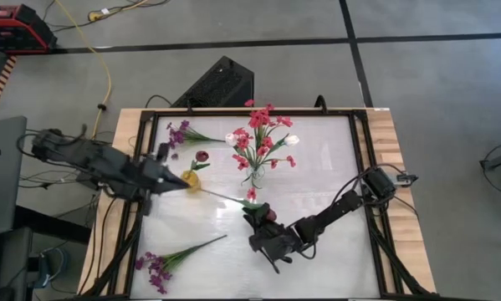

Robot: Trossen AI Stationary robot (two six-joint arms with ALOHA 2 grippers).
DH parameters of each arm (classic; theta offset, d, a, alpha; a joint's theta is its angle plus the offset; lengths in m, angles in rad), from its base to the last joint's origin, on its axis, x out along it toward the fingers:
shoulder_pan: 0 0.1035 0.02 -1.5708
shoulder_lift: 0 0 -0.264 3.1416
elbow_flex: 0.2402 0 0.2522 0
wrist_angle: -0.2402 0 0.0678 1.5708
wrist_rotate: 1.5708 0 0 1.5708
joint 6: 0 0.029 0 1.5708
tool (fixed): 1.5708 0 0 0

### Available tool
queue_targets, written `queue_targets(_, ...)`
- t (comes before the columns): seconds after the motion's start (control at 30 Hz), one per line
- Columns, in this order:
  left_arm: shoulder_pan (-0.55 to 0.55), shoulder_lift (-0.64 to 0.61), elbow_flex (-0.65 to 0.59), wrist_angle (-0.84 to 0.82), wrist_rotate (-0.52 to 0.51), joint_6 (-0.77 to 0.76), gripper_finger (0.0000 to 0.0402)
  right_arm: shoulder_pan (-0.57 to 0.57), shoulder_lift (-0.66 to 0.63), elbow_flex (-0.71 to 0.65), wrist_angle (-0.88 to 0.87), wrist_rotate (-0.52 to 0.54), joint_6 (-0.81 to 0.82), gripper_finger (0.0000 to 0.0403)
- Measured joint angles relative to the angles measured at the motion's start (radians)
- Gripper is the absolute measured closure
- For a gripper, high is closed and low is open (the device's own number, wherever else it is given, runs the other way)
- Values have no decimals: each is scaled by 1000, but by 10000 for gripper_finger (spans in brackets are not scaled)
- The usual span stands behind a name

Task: Sort flowers into vase by color
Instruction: Put the red tulip into the yellow vase

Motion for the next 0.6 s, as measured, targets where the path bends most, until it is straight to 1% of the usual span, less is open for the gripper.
queue_targets(0.07, 1, -14, 0, -18, -16, -4, 401, 0, 0, 0, -5, -12, 29, 173)
queue_targets(0.1, 1, -14, 0, -29, -36, -17, 401, 0, 0, 0, -6, -44, 47, 173)
queue_targets(0.13, 2, -11, 0, -42, -61, -31, 401, 1, 0, 0, -6, -103, 66, 173)
queue_targets(0.17, 2, -6, 0, -60, -84, -46, 401, 3, 0, 0, -7, -186, 90, 173)
queue_targets(0.27, 2, 34, -1, -95, -104, -80, 401, -4, -24, 0, -63, -505, 211, 173)
queue_targets(0.3, 2, 50, -1, -101, -96, -83, 401, -14, -37, 1, -85, -597, 271, 173)
queue_targets(0.4, 2, 109, -1, -97, -36, -89, 402, -71, -71, 3, -226, -812, 455, 173)
queue_targets(0.47, 1, 153, -1, -88, 4, -90, 401, -113, -69, 2, -273, -941, 549, 173)
queue_targets(0.57, 1, 219, -1, -78, 66, -94, 401, -152, -66, 0, -303, -1069, 657, 173)
queue_targets(0.6, 1, 242, -1, -79, 89, -99, 401, -156, -68, 2, -312, -1089, 679, 173)
